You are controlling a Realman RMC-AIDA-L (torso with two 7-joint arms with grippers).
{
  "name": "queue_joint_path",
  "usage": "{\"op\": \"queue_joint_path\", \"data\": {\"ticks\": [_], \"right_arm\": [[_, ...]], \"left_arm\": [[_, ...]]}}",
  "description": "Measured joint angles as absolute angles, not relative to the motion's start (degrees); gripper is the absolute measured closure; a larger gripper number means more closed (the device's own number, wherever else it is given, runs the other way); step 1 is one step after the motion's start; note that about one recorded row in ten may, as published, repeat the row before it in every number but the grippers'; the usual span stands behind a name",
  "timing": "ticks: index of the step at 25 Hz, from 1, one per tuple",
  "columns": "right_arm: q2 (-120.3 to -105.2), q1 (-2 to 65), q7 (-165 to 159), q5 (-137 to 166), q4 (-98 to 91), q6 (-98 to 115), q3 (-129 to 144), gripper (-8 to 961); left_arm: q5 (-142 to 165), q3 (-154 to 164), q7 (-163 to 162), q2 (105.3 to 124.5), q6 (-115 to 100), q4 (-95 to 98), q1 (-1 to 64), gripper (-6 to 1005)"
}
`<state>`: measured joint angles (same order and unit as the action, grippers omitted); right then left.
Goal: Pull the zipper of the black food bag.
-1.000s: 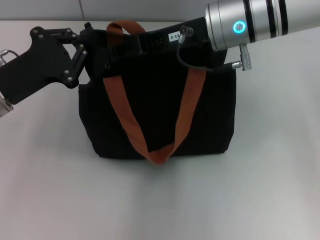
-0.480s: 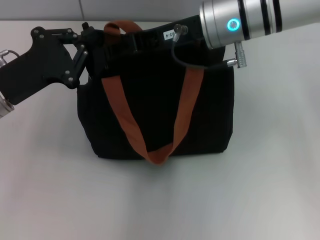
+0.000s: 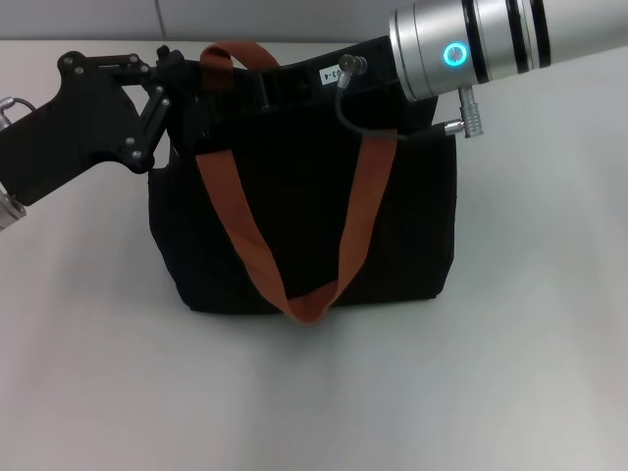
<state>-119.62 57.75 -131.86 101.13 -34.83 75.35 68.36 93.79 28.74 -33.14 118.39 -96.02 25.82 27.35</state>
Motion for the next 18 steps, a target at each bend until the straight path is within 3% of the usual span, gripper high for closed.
{"op": "queue_joint_path", "data": {"ticks": [4,18], "right_arm": [[-119.62,57.7,-131.9,101.1,-34.8,75.3,68.2,714],[-119.55,58.1,-132.1,99.9,-35.0,74.0,70.0,713]], "left_arm": [[93.8,28.8,-33.1,118.39,-96.2,25.8,27.3,900],[93.7,28.7,-33.1,118.37,-96.2,25.9,27.1,894]]}}
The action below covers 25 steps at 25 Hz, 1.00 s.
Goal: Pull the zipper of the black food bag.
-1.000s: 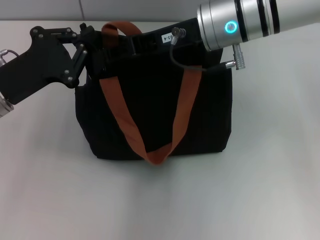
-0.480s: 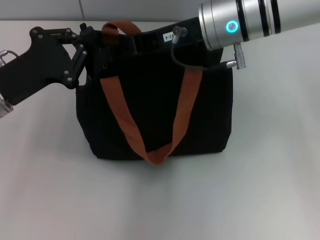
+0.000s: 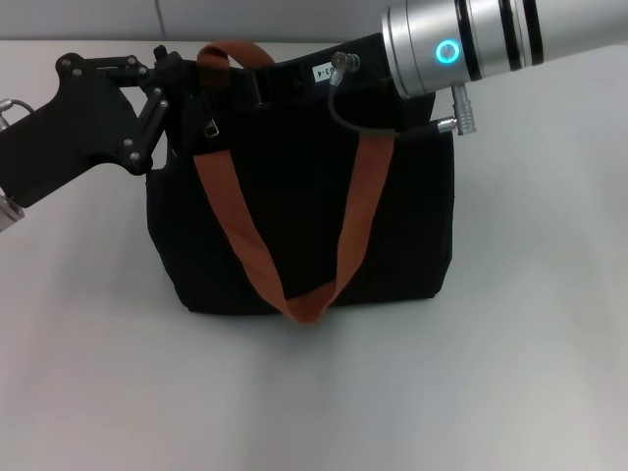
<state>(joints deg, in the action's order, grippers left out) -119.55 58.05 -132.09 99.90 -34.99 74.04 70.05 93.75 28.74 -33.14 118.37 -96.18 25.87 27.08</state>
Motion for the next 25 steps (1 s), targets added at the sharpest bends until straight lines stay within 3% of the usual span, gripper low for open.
{"op": "queue_joint_path", "data": {"ticks": [5,16,25], "right_arm": [[-119.53,58.0,-132.2,99.9,-35.1,74.2,70.1,714],[-119.53,58.1,-131.9,100.1,-35.1,74.1,70.1,888],[-119.4,57.7,-132.0,100.2,-35.6,74.3,70.7,904]], "left_arm": [[93.7,28.7,-33.1,118.32,-96.3,25.9,27.1,892],[93.8,28.7,-33.1,118.3,-96.7,25.9,26.9,887],[93.8,28.7,-33.1,118.3,-96.8,25.9,26.8,883]]}}
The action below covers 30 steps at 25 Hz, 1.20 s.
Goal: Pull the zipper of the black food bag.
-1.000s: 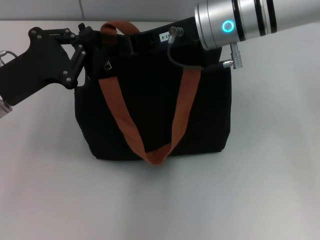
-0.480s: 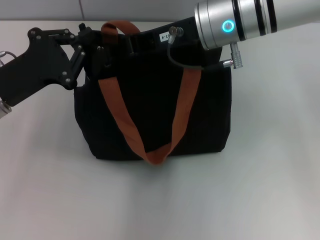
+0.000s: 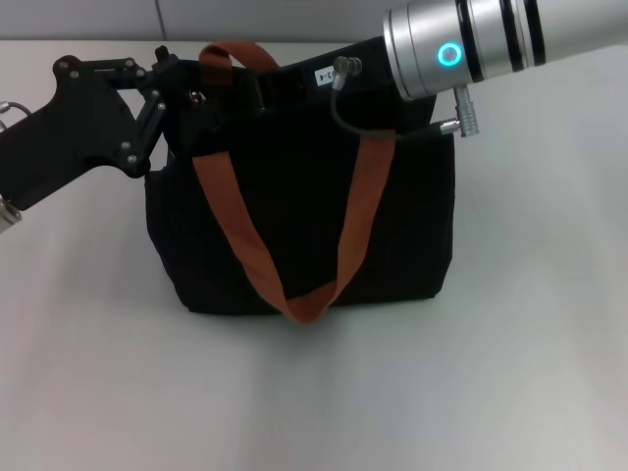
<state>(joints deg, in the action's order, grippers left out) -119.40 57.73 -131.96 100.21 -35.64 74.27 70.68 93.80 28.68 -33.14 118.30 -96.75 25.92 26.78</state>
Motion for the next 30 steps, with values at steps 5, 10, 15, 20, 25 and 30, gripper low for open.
{"op": "queue_joint_path", "data": {"ticks": [5,10,15,20,25,30], "right_arm": [[-119.36,57.3,-131.8,100.3,-36.6,74.3,70.7,915],[-119.36,57.1,-131.8,100.3,-36.9,74.4,70.7,954],[-119.35,57.1,-131.9,100.3,-37.5,74.5,70.7,955],[-119.27,56.7,-132.1,100.4,-38.2,75.2,70.8,954],[-119.26,56.6,-132.5,100.7,-38.4,75.3,70.8,954],[-119.26,56.6,-132.6,100.7,-38.7,75.6,70.7,954]], "left_arm": [[93.8,28.7,-33.1,118.3,-96.8,25.9,26.7,881],[93.8,28.7,-33.1,118.3,-96.8,25.9,26.7,879],[93.8,28.6,-33.1,118.3,-96.8,25.9,26.7,877],[93.8,28.6,-33.1,118.22,-96.5,25.9,26.6,875],[93.8,28.6,-33.1,118.19,-96.4,25.9,26.6,873],[93.8,28.6,-33.1,118.12,-96.2,25.9,26.6,871]]}}
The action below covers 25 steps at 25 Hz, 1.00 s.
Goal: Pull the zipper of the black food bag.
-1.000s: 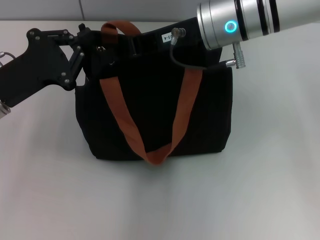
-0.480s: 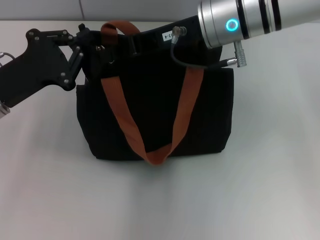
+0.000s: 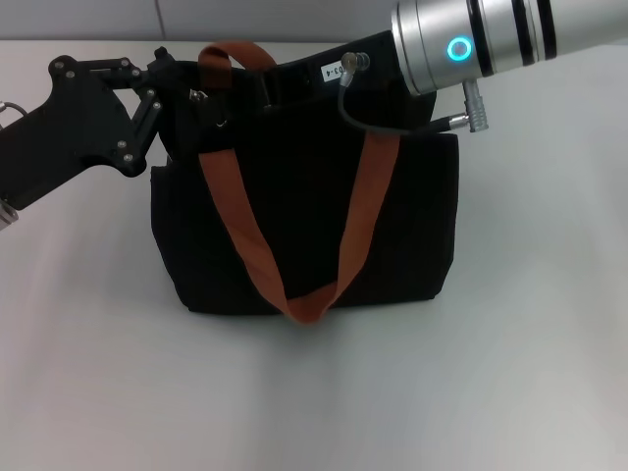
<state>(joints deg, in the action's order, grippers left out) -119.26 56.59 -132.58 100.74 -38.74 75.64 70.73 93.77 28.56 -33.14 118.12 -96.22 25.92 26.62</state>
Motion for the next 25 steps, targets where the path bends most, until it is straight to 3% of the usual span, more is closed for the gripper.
{"op": "queue_joint_path", "data": {"ticks": [12,25], "right_arm": [[-119.32,55.5,-134.5,102.7,-40.3,74.3,70.7,955],[-119.55,50.1,-139.7,106.1,-48.7,74.0,72.3,956]], "left_arm": [[93.6,28.0,-33.1,118.19,-96.5,25.9,26.5,865],[93.2,27.9,-33.1,118.21,-96.4,25.9,26.4,860]]}}
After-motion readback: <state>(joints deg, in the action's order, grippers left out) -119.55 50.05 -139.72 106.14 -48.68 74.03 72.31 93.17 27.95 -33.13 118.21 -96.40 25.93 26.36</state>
